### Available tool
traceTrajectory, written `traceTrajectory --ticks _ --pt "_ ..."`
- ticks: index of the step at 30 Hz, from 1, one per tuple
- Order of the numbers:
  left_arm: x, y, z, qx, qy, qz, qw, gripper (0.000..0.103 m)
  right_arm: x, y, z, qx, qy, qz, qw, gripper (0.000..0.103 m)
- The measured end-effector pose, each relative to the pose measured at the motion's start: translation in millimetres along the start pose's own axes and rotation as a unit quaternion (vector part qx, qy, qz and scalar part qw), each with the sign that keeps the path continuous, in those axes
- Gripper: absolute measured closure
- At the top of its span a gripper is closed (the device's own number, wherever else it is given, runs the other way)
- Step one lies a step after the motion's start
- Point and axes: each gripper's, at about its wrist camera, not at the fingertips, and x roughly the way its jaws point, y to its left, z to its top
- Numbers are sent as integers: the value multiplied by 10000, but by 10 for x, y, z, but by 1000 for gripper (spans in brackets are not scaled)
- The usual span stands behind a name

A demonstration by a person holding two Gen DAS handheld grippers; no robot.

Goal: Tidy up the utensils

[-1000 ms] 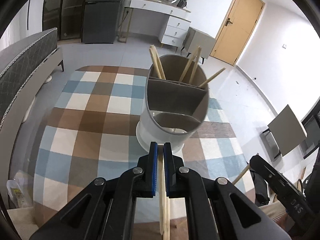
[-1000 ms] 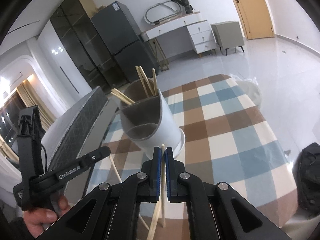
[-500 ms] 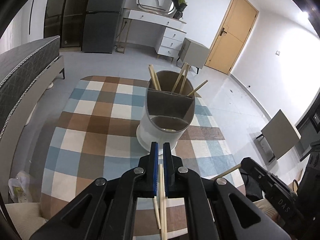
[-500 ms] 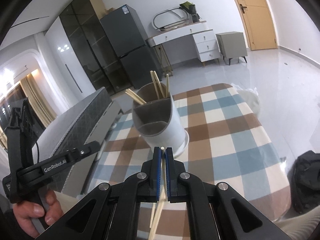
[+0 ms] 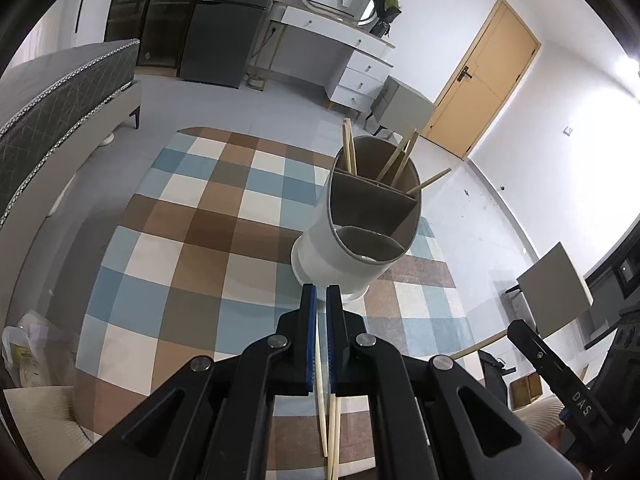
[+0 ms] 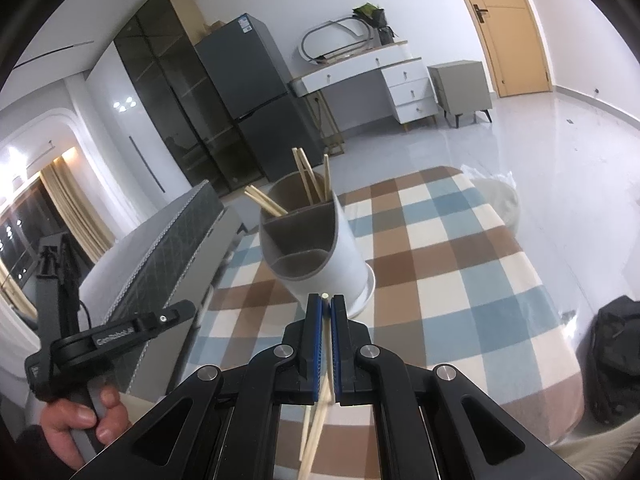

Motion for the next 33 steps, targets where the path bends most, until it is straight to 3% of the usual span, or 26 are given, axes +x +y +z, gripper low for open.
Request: traceTrajectory --ticks 4,6,9,13,23,27,31,32,33 --pt "286 59 -35 -132 582 -14 9982 97 -10 8 18 19 -40 69 10000 99" --pt "507 62 -85 -141 1004 164 9947 74 4 16 29 -36 -40 59 10000 99" --pt "773 48 -149 -33 1226 339 9919 64 21 -6 45 -35 -27 101 9999 99" --pt "1100 24 -199 71 1563 526 9863 64 16 -134 73 137 -31 174 9998 99" --pt "1558 -68 -236 409 1782 922 9788 62 124 -499 128 854 157 428 9953 99" --pt "1553 -158 -242 602 1696 911 9794 62 159 -553 151 983 173 518 9937 99" --pt "1555 -238 -306 998 1552 1273 9745 63 154 -561 163 1009 188 569 9931 99" --pt "1550 -253 -321 1054 1532 1329 9735 65 153 -568 165 1033 194 578 9928 99" --pt "1544 -268 -333 1119 1510 1421 9719 74 149 -577 163 1050 189 577 9926 99"
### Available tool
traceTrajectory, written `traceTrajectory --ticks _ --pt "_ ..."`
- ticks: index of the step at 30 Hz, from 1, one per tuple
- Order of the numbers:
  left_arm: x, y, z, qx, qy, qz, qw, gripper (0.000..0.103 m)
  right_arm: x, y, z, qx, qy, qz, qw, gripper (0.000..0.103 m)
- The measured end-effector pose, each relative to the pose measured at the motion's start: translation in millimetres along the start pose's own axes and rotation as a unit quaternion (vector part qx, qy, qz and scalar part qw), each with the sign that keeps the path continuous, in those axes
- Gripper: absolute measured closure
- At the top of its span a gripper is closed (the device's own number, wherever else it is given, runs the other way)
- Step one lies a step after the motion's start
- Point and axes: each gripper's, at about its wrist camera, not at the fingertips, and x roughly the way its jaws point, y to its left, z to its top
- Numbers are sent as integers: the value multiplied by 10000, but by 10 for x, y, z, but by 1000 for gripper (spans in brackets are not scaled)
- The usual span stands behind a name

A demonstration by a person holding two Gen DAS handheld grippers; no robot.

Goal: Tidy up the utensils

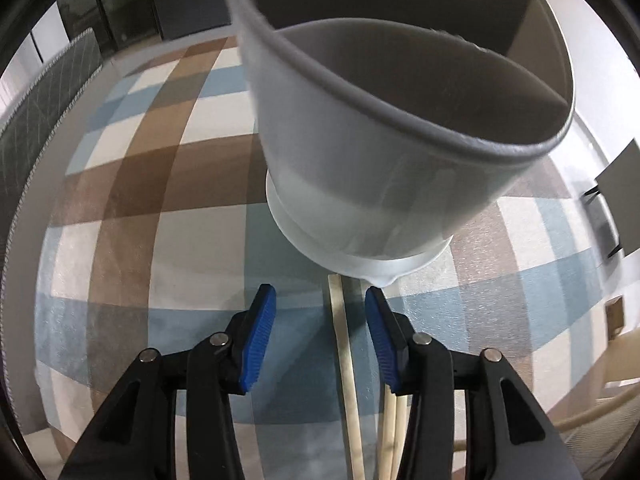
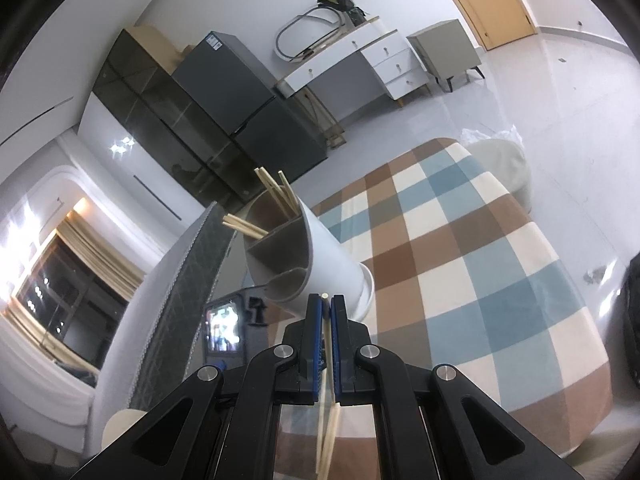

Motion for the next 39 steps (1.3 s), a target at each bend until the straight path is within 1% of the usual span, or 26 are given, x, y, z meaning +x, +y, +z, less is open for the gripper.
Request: traceTrajectory --ticks 1,2,3,6,8,10,11,12,13,14,15,18,20,21,24,27,33,36,38,39 --pt "-10 -13 -8 63 -21 69 10000 81 -5 -3 3 16 -9 4 10000 99" --pt "-23 -15 -17 86 -12 -5 10000 96 -10 -2 5 22 -17 3 10000 99" --pt "-34 -11 -27 64 23 -67 10000 100 -12 2 5 15 -25 -13 10000 99" --pt "-84 14 -82 62 35 -40 10000 101 -17 19 -4 -11 -36 -56 10000 99" --pt "-168 40 -96 112 -113 -23 9999 101 -22 34 -15 -54 -55 -103 9999 99" --pt "-307 133 -42 -122 -285 -242 9992 101 -34 53 -21 -102 -86 -145 9998 99" --pt "-406 148 -50 -180 -388 -377 9984 101 -47 67 -24 -125 -112 -147 9998 99" --pt "-498 162 -56 -186 -513 -431 9976 101 -61 80 -25 -148 -138 -150 9997 99" --pt "-666 177 -78 -172 -755 -458 9959 101 -78 101 -31 -185 -176 -170 9995 99" --pt "-776 193 -99 -208 -902 -545 9942 101 -97 128 -41 -230 -213 -191 9993 99" --pt "-904 230 -129 -303 -1046 -698 9916 101 -115 155 -52 -270 -236 -194 9992 99" --pt "-1234 311 -232 -431 -1428 -854 9851 101 -162 244 -90 -416 -304 -214 9984 99" --pt "-1377 357 -270 -521 -1611 -943 9810 101 -186 307 -120 -552 -336 -233 9976 99" --pt "-1354 322 -214 -549 -1665 -953 9799 101 -198 346 -139 -638 -358 -255 9970 99" --pt "-1524 324 -275 -655 -1915 -1020 9740 101 -217 435 -181 -853 -387 -307 9951 99" --pt "-1552 310 -248 -669 -2099 -989 9704 103 -229 484 -205 -985 -418 -325 9937 99" --pt "-1512 307 -246 -480 -2123 -1021 9707 103 -213 494 -224 -993 -396 -419 9934 99" --pt "-1535 283 -257 -392 -2097 -954 9723 103 -217 496 -230 -988 -393 -478 9932 99" --pt "-1479 386 -227 -600 -1947 -957 9743 103 -237 502 -230 -965 -411 -464 9934 99" --pt "-1403 454 -196 -737 -1785 -987 9762 103 -245 505 -229 -959 -426 -467 9934 99"
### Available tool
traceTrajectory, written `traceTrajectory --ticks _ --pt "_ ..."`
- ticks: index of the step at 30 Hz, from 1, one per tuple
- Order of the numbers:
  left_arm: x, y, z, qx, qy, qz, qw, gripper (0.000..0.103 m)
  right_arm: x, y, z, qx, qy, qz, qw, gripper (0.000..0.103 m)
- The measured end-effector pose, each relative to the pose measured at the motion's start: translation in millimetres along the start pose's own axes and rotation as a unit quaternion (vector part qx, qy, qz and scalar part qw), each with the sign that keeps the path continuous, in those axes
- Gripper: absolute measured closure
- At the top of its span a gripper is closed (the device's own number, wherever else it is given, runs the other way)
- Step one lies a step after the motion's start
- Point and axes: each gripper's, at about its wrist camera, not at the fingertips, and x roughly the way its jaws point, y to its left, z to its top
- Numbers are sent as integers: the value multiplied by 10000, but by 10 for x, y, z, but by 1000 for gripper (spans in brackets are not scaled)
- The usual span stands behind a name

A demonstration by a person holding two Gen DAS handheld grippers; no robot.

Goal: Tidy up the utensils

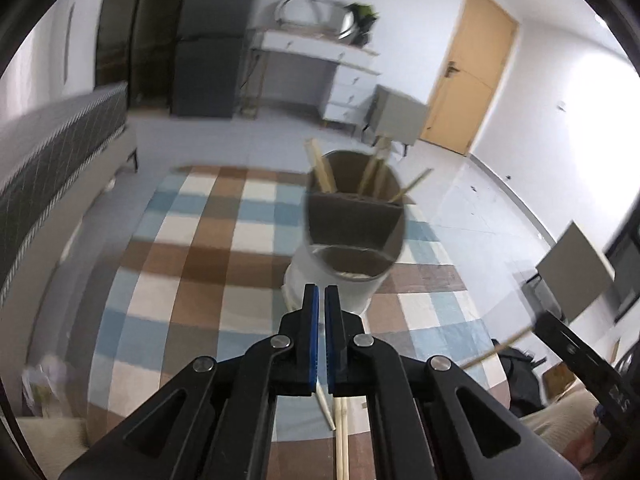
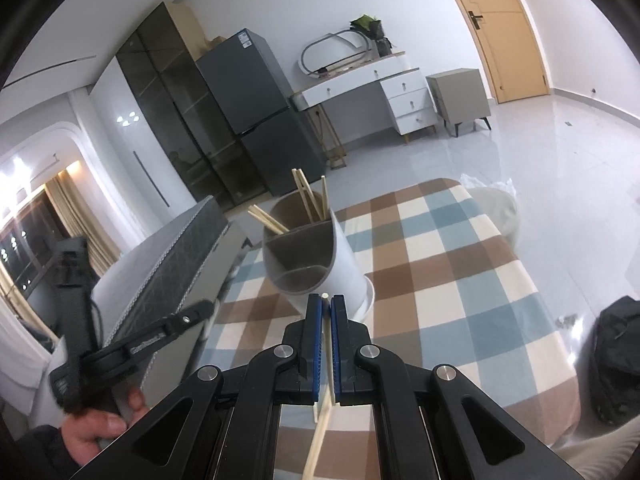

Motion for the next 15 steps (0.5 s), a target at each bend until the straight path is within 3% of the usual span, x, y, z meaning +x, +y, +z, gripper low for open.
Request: traceTrajectory --ticks 2,4,5,6,8,12,15 --pt "159 111 -8 -211 410 105 9989 102 -3 2 1 30 15 30 10000 99" --pt "377 225 -61 -418 810 181 9957 82 8 -4 12 45 10 60 10000 99" --pt "504 262 -103 -497 1015 215 9934 62 18 -17 20 63 10 79 9999 99" --pt "587 275 -139 -551 1111 239 9920 54 31 -39 27 98 20 94 9999 99" --pt "719 238 -194 -480 1232 216 9910 54 48 -89 38 165 35 111 9998 99" --pt "1118 31 -319 168 1697 556 9838 53 76 -217 62 358 71 121 9993 99" --pt "1347 -18 -378 386 1866 786 9785 53 82 -261 75 350 96 71 9993 99"
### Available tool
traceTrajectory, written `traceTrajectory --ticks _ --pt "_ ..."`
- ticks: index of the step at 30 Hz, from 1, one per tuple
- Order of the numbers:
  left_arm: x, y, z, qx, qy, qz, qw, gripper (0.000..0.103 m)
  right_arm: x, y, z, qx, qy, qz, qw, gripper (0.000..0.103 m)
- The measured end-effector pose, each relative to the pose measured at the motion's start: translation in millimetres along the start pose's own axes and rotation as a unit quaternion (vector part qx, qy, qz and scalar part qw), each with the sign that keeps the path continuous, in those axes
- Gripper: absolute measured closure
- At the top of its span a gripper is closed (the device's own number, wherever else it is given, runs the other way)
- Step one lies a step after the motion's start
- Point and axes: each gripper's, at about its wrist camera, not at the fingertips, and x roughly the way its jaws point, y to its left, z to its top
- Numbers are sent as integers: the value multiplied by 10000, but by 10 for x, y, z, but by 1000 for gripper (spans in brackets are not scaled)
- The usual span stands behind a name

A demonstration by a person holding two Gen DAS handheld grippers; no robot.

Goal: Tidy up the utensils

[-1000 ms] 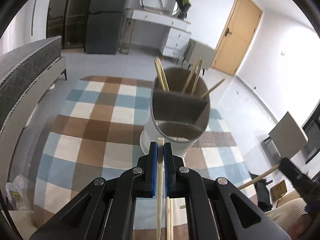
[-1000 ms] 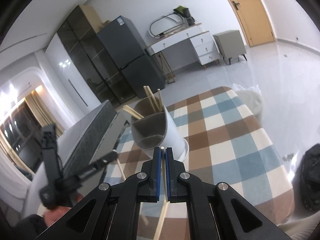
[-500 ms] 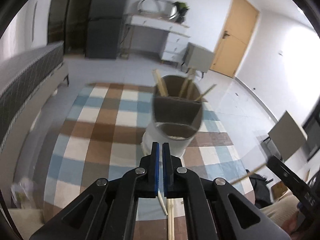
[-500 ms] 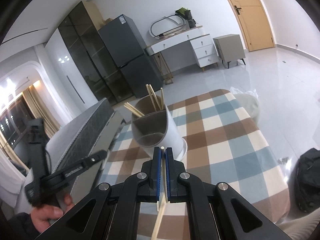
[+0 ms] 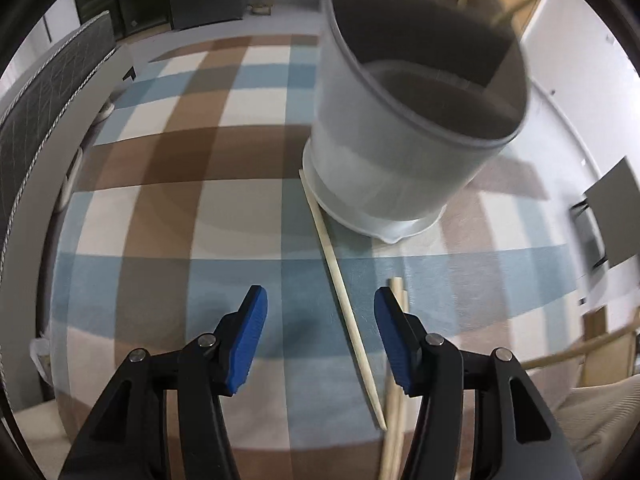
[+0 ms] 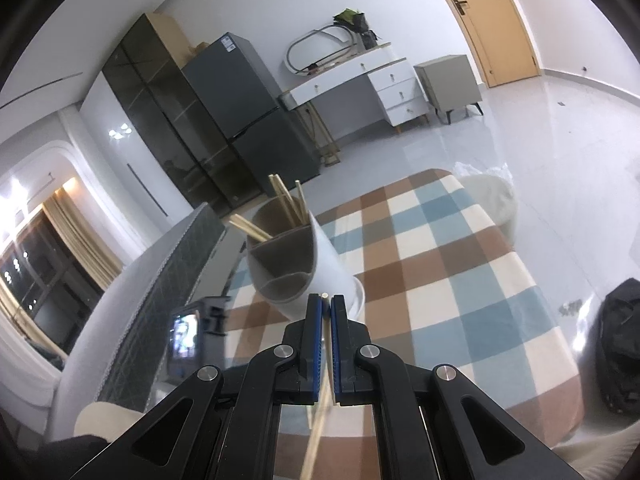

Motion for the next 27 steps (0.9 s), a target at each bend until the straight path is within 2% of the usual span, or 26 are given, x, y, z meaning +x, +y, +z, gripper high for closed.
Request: traceTrajectory --ticks 4,8,10,11,12,17,24,27 --pt "180 16 18 46 195 277 9994 54 -3 -48 30 132 -8 91 9999 99" --pt "170 -17 -17 206 67 531 9984 61 9 -65 51 224 24 162 9996 99" --pt "142 -18 -26 215 119 449 9987 82 2 -63 56 217 13 165 9996 99" --pt "131 -22 -42 256 138 426 9987 97 -8 -66 59 234 -3 169 9996 99" --pt "115 -25 -69 315 175 414 9985 99 -17 -70 61 255 -18 177 9995 99" --pt "12 113 -227 135 386 261 9988 102 -58 -67 62 313 -63 211 9993 99" --pt "-177 340 -556 -136 928 37 9956 101 -86 -39 67 330 -112 249 9991 99" --pt "-182 413 -506 -262 919 200 9952 100 -59 -31 64 307 -64 238 9992 99"
